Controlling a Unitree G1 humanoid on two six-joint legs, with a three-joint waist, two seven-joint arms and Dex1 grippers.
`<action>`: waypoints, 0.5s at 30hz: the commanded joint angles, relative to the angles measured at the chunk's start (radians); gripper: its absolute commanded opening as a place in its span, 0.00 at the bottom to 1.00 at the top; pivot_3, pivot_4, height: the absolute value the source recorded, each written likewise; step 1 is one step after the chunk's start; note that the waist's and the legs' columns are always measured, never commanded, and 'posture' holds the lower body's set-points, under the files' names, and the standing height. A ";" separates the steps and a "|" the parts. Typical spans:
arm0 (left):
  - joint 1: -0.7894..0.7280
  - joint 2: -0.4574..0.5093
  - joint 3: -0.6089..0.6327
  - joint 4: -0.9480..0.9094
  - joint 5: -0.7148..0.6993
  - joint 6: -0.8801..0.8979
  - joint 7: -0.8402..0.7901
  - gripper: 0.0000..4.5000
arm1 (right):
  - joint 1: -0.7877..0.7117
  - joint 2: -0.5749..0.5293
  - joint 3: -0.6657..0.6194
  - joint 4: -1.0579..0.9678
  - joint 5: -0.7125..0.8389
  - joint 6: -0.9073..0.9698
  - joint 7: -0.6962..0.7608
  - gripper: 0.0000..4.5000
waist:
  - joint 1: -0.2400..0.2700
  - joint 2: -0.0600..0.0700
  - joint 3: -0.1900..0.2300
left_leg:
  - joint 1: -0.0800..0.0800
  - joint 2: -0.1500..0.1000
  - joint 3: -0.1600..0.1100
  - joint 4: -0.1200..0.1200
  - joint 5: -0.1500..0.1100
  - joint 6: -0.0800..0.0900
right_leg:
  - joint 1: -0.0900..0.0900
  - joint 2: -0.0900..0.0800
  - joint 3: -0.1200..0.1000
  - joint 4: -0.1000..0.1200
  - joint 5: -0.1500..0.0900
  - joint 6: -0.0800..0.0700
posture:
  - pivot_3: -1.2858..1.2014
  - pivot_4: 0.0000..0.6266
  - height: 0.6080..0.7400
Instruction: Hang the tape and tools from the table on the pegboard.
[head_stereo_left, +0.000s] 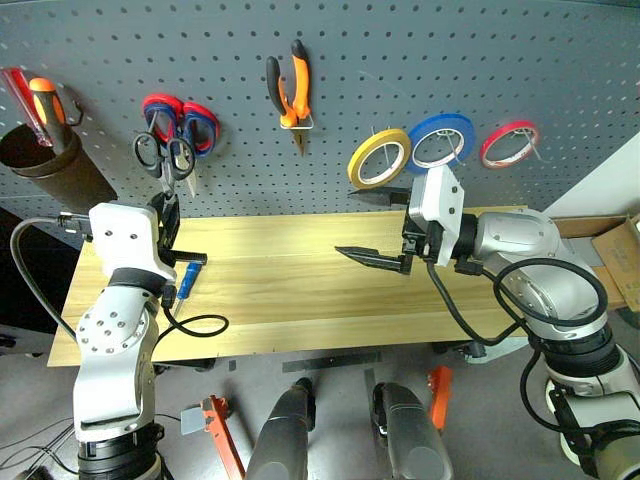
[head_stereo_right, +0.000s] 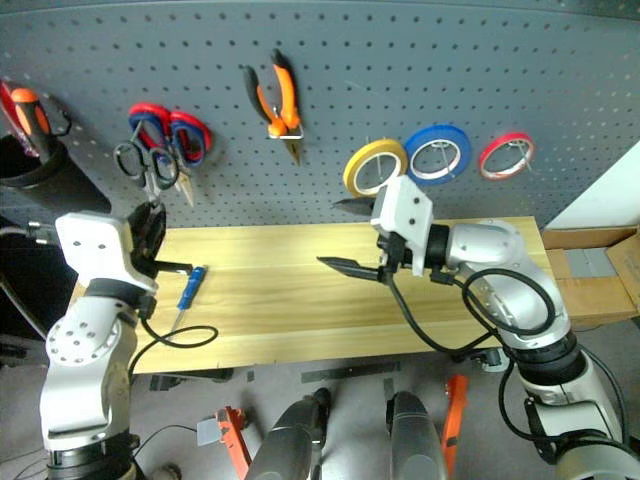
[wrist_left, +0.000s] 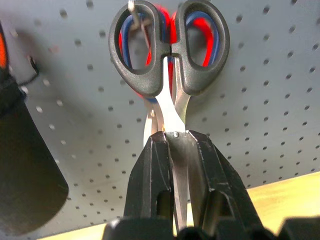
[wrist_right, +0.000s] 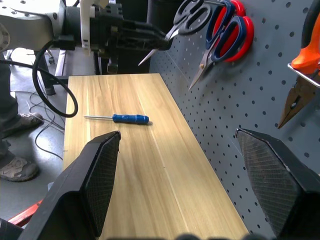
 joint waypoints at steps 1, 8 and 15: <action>-0.005 0.009 0.020 0.001 -0.013 0.009 0.006 0.10 | -0.024 0.024 -0.046 -0.042 0.019 -0.021 -0.025 0.89 | -0.002 0.000 0.000 | 0.000 0.000 0.000 0.000 0.000 0.000 | 0.000 0.000 0.000 0.000 0.000 0.000 | 0.47 0.51 1.00; 0.005 0.008 0.022 -0.008 -0.013 0.013 0.012 0.63 | -0.022 0.037 -0.058 -0.049 0.018 -0.022 -0.036 0.89 | -0.001 0.000 0.000 | 0.000 0.000 0.000 0.000 0.000 0.000 | 0.000 0.000 0.000 0.000 0.000 0.000 | 0.47 0.51 1.00; 0.094 0.062 -0.024 0.053 0.033 0.048 -0.038 0.84 | -0.002 0.017 -0.030 -0.056 0.006 0.033 -0.044 0.89 | -0.002 0.000 0.000 | 0.000 0.000 0.000 0.000 0.000 0.000 | 0.000 0.000 0.000 0.000 0.000 0.000 | 0.47 0.51 1.00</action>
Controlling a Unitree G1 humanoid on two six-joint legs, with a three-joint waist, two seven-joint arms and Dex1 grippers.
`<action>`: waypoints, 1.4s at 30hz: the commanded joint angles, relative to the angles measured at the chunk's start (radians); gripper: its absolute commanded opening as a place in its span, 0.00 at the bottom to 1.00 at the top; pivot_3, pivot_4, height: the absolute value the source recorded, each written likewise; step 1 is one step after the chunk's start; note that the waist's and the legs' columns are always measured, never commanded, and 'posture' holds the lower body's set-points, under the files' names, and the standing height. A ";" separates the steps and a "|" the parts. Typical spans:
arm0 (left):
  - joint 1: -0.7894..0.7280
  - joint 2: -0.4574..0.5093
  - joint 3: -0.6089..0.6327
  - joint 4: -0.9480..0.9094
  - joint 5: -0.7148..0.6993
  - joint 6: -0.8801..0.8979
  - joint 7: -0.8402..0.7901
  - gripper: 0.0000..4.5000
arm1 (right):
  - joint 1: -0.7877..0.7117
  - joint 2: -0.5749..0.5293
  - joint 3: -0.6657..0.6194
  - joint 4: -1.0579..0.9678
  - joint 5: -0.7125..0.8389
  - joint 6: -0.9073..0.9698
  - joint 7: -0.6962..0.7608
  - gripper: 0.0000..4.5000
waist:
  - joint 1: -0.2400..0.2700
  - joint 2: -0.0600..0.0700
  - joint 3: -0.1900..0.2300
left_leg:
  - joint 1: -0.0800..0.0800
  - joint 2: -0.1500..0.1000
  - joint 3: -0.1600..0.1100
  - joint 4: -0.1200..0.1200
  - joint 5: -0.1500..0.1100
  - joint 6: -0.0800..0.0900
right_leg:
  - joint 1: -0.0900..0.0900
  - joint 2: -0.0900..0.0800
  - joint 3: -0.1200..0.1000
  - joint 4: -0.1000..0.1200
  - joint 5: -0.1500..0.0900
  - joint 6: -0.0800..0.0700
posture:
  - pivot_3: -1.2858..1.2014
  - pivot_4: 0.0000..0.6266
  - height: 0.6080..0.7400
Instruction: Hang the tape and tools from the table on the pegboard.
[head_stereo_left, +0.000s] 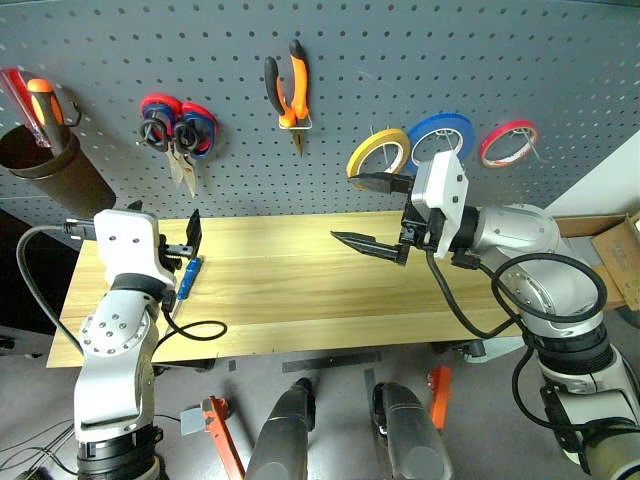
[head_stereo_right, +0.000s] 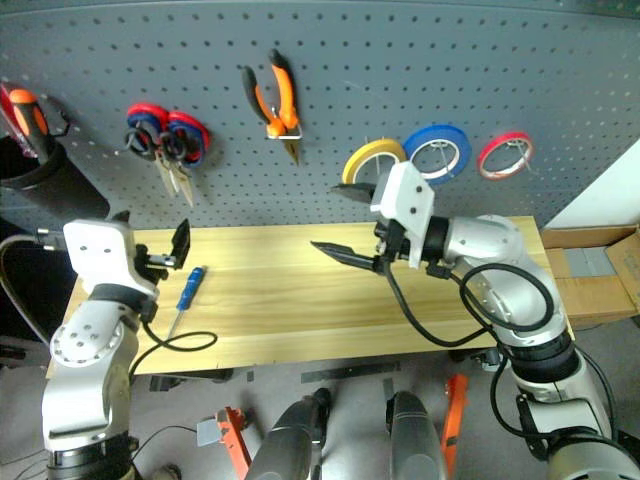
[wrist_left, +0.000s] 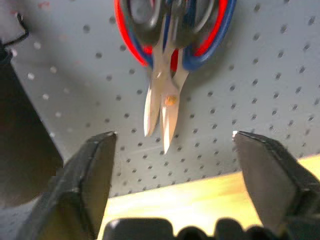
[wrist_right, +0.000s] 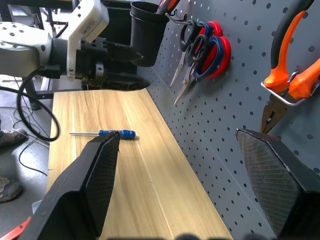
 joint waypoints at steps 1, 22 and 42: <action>0.039 0.049 -0.014 0.048 0.017 0.044 -0.041 0.84 | 0.014 -0.019 0.004 -0.055 0.001 0.049 -0.013 0.89 | 0.001 0.000 0.000 | 0.000 0.000 0.000 0.000 0.000 0.000 | 0.000 0.000 0.000 0.000 0.000 0.000 | 0.47 0.51 1.00; -0.282 0.286 -0.173 0.764 0.034 0.215 -0.279 0.84 | -0.025 0.213 0.048 -0.019 0.008 0.552 -0.373 0.89 | -0.027 0.000 0.000 | 0.000 -0.001 0.001 -0.001 0.000 0.000 | -0.005 -0.005 -0.001 0.005 0.001 -0.001 | 0.46 0.59 1.00; -0.296 0.284 -0.138 0.902 0.022 0.122 -0.229 0.10 | -0.072 0.195 0.094 -0.014 -0.054 0.481 -0.363 0.89 | -0.032 0.000 0.000 | 0.000 -0.001 0.004 -0.001 0.000 0.001 | -0.008 -0.007 -0.001 0.007 0.001 -0.001 | 0.45 0.55 1.00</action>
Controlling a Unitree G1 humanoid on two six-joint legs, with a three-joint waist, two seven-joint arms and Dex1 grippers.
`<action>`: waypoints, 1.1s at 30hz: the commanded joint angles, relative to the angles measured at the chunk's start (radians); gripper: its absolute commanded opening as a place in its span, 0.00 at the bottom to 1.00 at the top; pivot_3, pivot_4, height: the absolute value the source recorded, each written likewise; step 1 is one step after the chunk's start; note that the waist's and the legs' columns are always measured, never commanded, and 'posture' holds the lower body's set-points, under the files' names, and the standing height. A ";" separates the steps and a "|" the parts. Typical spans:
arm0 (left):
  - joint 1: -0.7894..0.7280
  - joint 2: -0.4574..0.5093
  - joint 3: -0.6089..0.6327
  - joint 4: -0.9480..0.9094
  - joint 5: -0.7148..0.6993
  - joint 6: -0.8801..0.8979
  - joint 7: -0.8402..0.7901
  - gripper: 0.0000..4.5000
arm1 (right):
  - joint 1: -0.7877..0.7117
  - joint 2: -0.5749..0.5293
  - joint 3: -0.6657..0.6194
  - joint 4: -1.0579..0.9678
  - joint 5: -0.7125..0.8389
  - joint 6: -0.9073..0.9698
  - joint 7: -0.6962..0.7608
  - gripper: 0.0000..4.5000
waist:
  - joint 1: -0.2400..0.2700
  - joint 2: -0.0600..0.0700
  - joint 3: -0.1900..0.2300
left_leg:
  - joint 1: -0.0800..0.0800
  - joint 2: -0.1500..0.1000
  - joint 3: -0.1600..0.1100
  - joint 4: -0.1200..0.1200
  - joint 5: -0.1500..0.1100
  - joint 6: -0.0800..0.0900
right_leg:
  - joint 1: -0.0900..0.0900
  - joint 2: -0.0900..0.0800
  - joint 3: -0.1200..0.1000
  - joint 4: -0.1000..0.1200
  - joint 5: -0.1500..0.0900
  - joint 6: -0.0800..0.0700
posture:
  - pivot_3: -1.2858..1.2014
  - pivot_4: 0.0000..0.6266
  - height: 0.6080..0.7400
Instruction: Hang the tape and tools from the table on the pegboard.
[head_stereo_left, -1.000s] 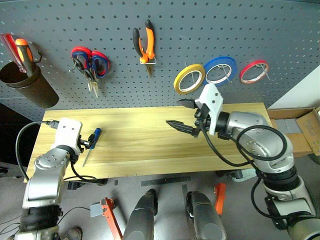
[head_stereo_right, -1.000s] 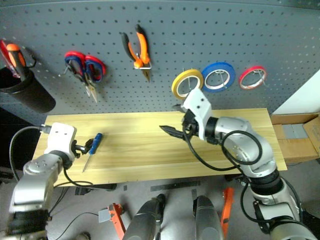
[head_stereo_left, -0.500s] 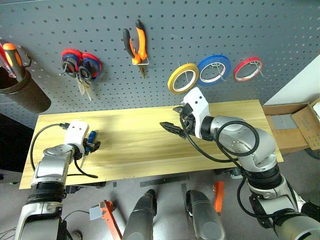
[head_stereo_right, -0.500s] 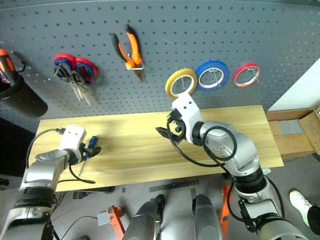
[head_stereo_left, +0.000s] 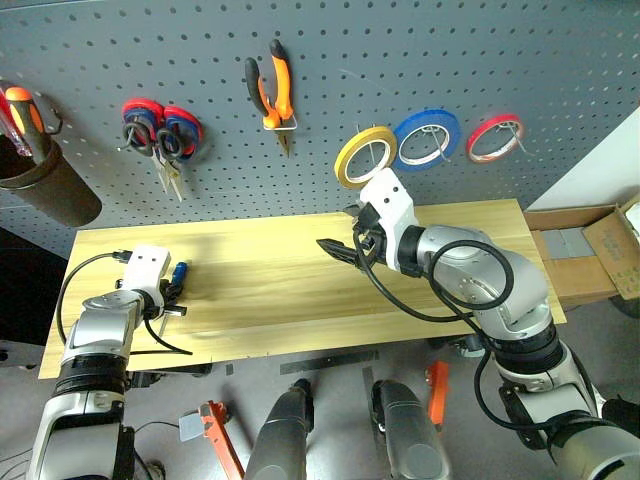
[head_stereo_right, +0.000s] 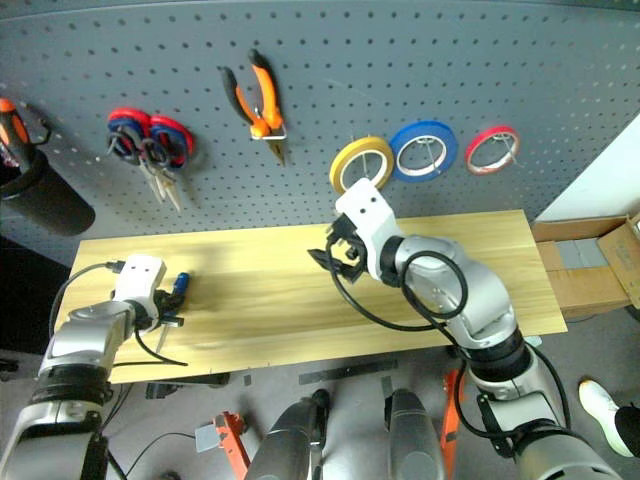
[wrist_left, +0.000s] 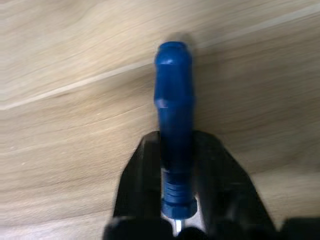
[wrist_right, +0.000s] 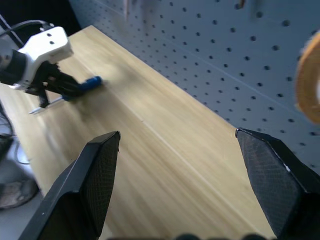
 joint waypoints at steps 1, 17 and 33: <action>0.068 0.003 0.052 -0.100 0.000 -0.086 0.042 0.10 | -0.021 -0.006 0.001 -0.025 -0.012 -0.037 0.010 0.89 | -0.002 0.000 0.000 | 0.000 0.000 0.000 0.000 0.000 0.000 | 0.000 0.000 0.000 0.000 0.000 0.000 | 0.45 0.55 1.00; 0.496 -0.247 0.334 -1.003 -0.033 -0.298 0.296 0.10 | 0.024 -0.132 -0.100 -0.045 0.076 -0.253 0.255 0.89 | 0.011 -0.001 -0.002 | -0.001 0.000 0.000 0.000 0.000 -0.001 | 0.000 -0.002 -0.002 -0.001 0.000 0.000 | 0.49 0.45 1.00; -0.129 -0.053 0.449 -0.852 -0.141 -0.237 0.374 0.10 | -0.081 -0.114 -0.124 0.039 0.174 -0.333 0.398 0.89 | 0.054 -0.010 -0.022 | -0.001 -0.001 -0.001 0.001 0.002 -0.003 | 0.001 0.004 -0.003 -0.002 0.003 0.001 | 0.51 0.38 1.00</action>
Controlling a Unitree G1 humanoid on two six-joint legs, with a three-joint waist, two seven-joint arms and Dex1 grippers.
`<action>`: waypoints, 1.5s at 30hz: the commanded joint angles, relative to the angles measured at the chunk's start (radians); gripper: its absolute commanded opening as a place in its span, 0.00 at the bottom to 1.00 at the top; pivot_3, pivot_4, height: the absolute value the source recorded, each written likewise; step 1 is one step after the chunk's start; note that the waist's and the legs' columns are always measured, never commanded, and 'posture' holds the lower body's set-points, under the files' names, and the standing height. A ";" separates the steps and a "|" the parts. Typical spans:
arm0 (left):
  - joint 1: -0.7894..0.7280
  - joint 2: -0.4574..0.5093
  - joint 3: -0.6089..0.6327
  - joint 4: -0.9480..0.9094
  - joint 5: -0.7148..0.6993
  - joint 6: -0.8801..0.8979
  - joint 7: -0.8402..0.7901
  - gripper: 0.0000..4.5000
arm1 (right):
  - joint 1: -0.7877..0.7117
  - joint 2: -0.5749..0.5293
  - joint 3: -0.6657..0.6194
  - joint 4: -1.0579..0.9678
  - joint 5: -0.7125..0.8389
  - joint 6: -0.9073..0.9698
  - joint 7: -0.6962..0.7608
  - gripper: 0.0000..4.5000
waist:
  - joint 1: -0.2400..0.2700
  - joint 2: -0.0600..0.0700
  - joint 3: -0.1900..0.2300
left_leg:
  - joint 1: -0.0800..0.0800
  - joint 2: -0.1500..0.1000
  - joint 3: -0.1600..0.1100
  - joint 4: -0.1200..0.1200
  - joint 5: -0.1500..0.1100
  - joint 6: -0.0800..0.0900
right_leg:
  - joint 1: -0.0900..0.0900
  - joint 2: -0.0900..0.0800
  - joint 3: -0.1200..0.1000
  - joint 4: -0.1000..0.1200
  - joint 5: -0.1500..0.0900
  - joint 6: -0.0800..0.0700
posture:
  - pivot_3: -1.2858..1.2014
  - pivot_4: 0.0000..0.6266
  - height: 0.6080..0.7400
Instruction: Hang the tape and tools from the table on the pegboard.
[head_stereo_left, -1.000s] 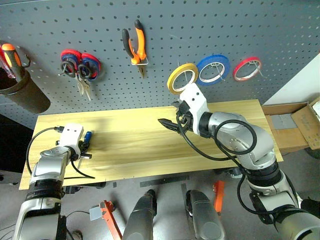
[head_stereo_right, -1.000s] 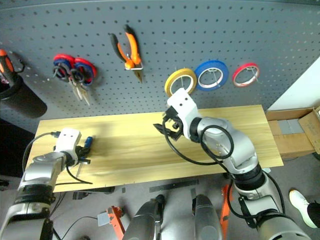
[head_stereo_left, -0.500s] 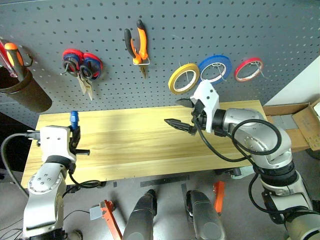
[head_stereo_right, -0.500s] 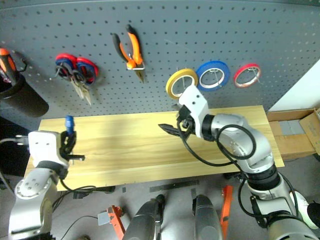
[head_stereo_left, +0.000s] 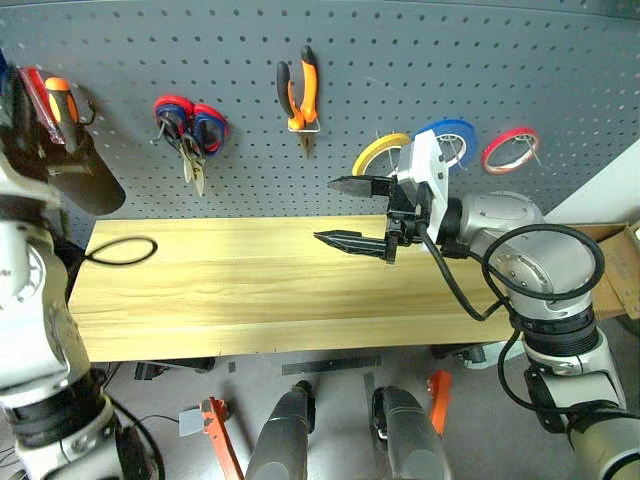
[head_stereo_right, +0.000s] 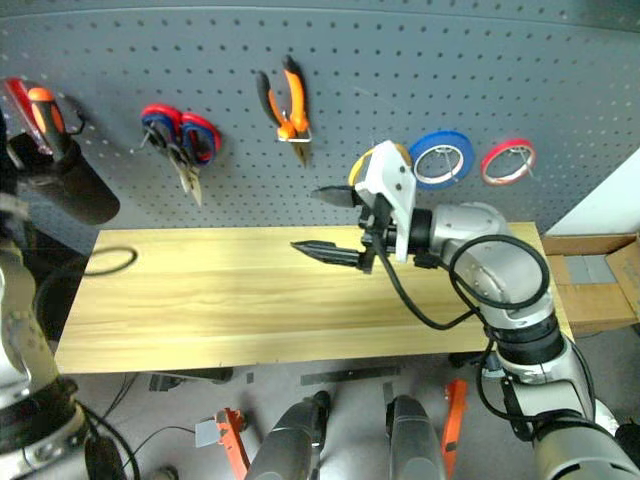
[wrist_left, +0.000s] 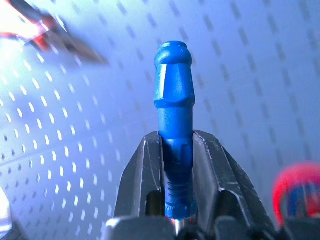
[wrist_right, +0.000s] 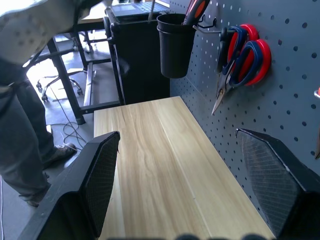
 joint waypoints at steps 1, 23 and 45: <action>-0.077 0.046 0.043 0.112 -0.032 -0.022 -0.006 0.10 | -0.023 0.012 -0.020 -0.011 0.008 -0.022 -0.013 0.89 | -0.001 0.000 -0.002 | 0.000 0.000 0.000 0.000 0.000 0.000 | 0.000 0.000 0.000 0.000 0.000 0.000 | 0.50 0.38 1.00; -0.155 0.068 -0.020 0.567 -0.041 -0.355 -0.041 0.72 | 0.006 -0.006 -0.027 -0.052 0.007 -0.024 -0.065 0.89 | -0.026 -0.003 -0.006 | 0.000 0.000 0.000 0.000 0.001 -0.001 | -0.002 -0.004 0.000 0.001 0.000 0.000 | 0.48 0.37 1.00; 0.098 0.008 -0.373 -0.121 -0.219 0.264 -0.192 1.00 | 0.109 -0.050 -0.096 -0.095 0.075 -0.020 -0.036 0.89 | -0.027 0.007 -0.058 | 0.002 0.001 0.002 0.001 0.001 -0.001 | 0.000 0.001 0.003 0.002 0.001 0.000 | 0.49 0.29 1.00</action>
